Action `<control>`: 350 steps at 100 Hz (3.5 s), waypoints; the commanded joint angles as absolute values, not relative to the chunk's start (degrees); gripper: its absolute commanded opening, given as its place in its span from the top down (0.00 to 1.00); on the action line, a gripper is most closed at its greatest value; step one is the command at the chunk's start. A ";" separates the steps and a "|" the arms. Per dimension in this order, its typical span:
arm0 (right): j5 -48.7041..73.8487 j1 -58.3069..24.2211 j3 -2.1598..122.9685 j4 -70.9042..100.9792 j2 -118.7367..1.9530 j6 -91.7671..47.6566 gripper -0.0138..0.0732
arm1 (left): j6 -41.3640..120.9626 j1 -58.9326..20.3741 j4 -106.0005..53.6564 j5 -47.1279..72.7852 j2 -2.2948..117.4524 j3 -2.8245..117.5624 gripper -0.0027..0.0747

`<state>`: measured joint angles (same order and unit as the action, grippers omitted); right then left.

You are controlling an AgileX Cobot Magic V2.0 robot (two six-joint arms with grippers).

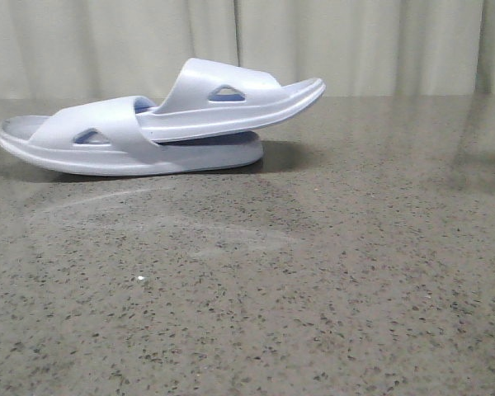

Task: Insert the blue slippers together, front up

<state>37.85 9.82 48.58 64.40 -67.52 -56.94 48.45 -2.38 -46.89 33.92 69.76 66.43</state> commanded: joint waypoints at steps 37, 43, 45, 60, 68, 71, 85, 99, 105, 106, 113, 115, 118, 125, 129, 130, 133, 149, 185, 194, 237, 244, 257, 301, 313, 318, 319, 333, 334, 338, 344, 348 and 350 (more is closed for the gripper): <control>17.59 -2.31 35.29 67.72 -50.26 -62.63 0.94 | 49.86 -6.90 -47.11 11.54 44.24 39.08 0.95; 17.59 -2.76 32.61 68.31 -47.30 -62.63 0.94 | 49.86 -6.90 -47.89 11.66 40.98 35.82 0.95; 17.59 -2.85 31.51 68.58 -46.60 -62.63 0.94 | 49.86 -6.90 -48.60 11.66 39.77 35.10 0.95; 17.06 -2.85 23.38 70.39 -37.15 -62.63 0.94 | 49.86 -6.90 -52.50 11.55 30.58 27.55 0.95; 17.06 -2.85 19.62 71.25 -31.92 -62.63 0.94 | 49.86 -6.90 -54.14 12.25 26.02 24.29 0.95; 17.06 -2.85 18.62 71.48 -29.69 -62.63 0.94 | 49.86 -6.90 -54.41 12.42 24.36 23.04 0.95; 16.61 -2.85 15.48 71.85 -23.29 -62.63 0.94 | 49.86 -6.90 -55.98 12.52 17.33 20.90 0.95; 16.61 -2.85 15.38 72.00 -21.66 -62.63 0.94 | 49.57 -6.90 -56.17 12.65 14.86 20.90 0.95; 16.61 -2.85 15.38 72.00 -21.66 -62.63 0.94 | 49.57 -6.90 -56.17 12.65 14.74 20.90 0.95; 16.61 -2.85 15.38 72.00 -21.66 -62.63 0.94 | 49.57 -6.90 -56.17 12.65 14.74 20.90 0.95; 16.61 -2.85 15.38 72.00 -21.66 -62.63 0.94 | 49.57 -6.90 -56.17 12.65 14.74 20.90 0.95; 16.61 -2.85 15.38 72.00 -21.66 -62.63 0.94 | 49.57 -6.90 -56.17 12.65 14.74 20.90 0.95; 16.61 -2.85 15.38 72.00 -21.66 -62.63 0.94 | 49.57 -6.90 -56.17 12.65 14.74 20.90 0.95; 16.61 -2.85 15.38 72.00 -21.66 -62.63 0.94 | 49.57 -6.90 -56.17 12.65 14.74 20.90 0.95; 16.61 -2.85 15.38 72.00 -21.66 -62.63 0.94 | 49.57 -6.90 -56.17 12.65 14.74 20.90 0.95; 16.61 -2.85 15.38 72.00 -21.66 -62.63 0.94 | 49.57 -6.90 -56.17 12.65 14.74 20.90 0.95; 16.61 -2.85 15.38 72.00 -21.66 -62.63 0.94 | 49.57 -6.90 -56.17 12.65 14.74 20.90 0.95; 16.61 -2.85 15.38 72.00 -21.66 -62.63 0.94 | 49.57 -6.90 -56.17 12.65 14.74 20.90 0.95; 16.61 -2.85 15.38 72.00 -21.66 -62.63 0.94 | 49.57 -6.90 -56.17 12.20 14.74 19.50 0.95; 16.61 -2.85 15.38 72.00 -21.66 -62.63 0.94 | 48.80 -6.90 -54.20 11.52 14.61 17.64 0.95; 16.61 -2.85 15.38 72.00 -21.66 -62.63 0.94 | 5.51 -4.03 -5.75 1.45 1.43 3.84 0.95; 16.61 -2.85 15.38 72.00 -21.66 -62.63 0.94 | 5.51 -2.17 -5.54 1.45 -0.74 2.08 0.95; 16.76 -2.85 15.38 72.00 -21.66 -62.63 0.94 | 4.80 -0.02 -4.86 -0.51 -1.97 -0.44 0.95; 17.09 -2.85 15.38 72.00 -21.66 -62.63 0.94 | 4.48 0.20 -5.49 2.45 -1.97 -0.64 0.95; 17.09 -2.85 15.38 72.00 -21.66 -62.63 0.94 | 4.48 0.20 -5.49 2.45 -1.97 -0.64 0.95; 17.09 -2.85 15.38 72.00 -21.66 -62.63 0.94 | 4.48 0.20 -5.49 2.45 -1.97 -0.64 0.95; 17.09 -2.85 15.38 72.00 -21.66 -62.63 0.94 | 4.48 0.20 -5.49 2.45 -1.97 -0.64 0.95; 17.09 -2.85 15.38 72.00 -21.66 -62.63 0.94 | 4.48 0.20 -5.49 2.45 -1.97 -0.64 0.95; 17.09 -2.85 15.38 72.00 -21.66 -62.63 0.94 | 4.48 0.20 -5.49 2.45 -1.97 -0.64 0.95; 17.09 -2.85 15.38 72.00 -21.66 -62.63 0.94 | 4.48 0.20 -5.49 2.45 -1.97 -0.64 0.95; 17.09 -2.85 15.38 72.00 -21.66 -62.63 0.94 | 4.48 0.20 -5.49 2.45 -1.97 -0.64 0.95; 17.09 -2.85 15.38 72.00 -21.66 -62.63 0.94 | 4.48 0.20 -5.49 2.45 -1.97 -0.64 0.95; 17.09 -2.85 15.38 72.00 -21.66 -62.63 0.94 | 4.48 0.20 -5.49 2.45 -1.97 -0.64 0.95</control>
